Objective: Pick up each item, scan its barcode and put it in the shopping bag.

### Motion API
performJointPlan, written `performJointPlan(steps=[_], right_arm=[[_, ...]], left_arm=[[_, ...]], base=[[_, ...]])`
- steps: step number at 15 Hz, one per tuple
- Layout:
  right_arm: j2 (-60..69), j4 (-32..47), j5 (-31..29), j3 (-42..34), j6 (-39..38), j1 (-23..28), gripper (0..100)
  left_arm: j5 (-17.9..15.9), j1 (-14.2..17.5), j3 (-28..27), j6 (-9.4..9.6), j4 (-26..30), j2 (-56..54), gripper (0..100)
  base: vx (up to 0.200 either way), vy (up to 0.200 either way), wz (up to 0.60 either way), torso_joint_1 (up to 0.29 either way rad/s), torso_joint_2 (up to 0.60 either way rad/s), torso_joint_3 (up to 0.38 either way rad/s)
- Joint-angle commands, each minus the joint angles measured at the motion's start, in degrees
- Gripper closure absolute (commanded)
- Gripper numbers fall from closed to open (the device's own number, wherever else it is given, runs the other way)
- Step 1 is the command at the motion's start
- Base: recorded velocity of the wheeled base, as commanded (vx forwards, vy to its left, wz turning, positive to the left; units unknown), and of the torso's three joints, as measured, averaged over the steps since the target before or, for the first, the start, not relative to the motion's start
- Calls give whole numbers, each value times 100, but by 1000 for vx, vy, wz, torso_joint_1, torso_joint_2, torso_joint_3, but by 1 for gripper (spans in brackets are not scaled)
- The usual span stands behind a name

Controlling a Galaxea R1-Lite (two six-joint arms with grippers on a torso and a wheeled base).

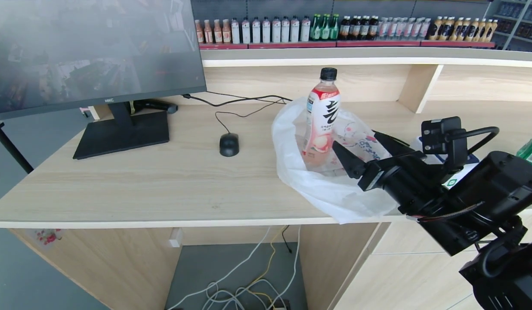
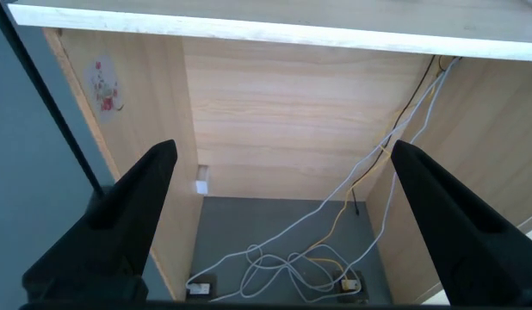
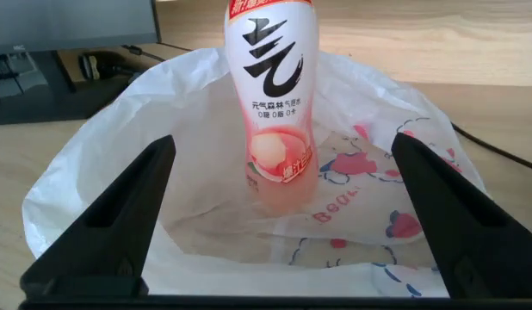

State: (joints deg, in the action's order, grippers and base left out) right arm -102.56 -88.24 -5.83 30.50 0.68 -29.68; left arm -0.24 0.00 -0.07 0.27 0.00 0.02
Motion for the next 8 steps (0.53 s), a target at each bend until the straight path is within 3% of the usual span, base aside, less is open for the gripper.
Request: performJointPlan(steps=[1,8], right_arm=[[17,8,3,0,2,6,0],[175,-9,11,-9,2,130,0]], left_arm=[[-2,0,-1,0,0,-2,0],[7,0,-1,0,0,-2,0]], base=[[0,-200,0,-2,2,7],[0,-200,0,0,0,3]])
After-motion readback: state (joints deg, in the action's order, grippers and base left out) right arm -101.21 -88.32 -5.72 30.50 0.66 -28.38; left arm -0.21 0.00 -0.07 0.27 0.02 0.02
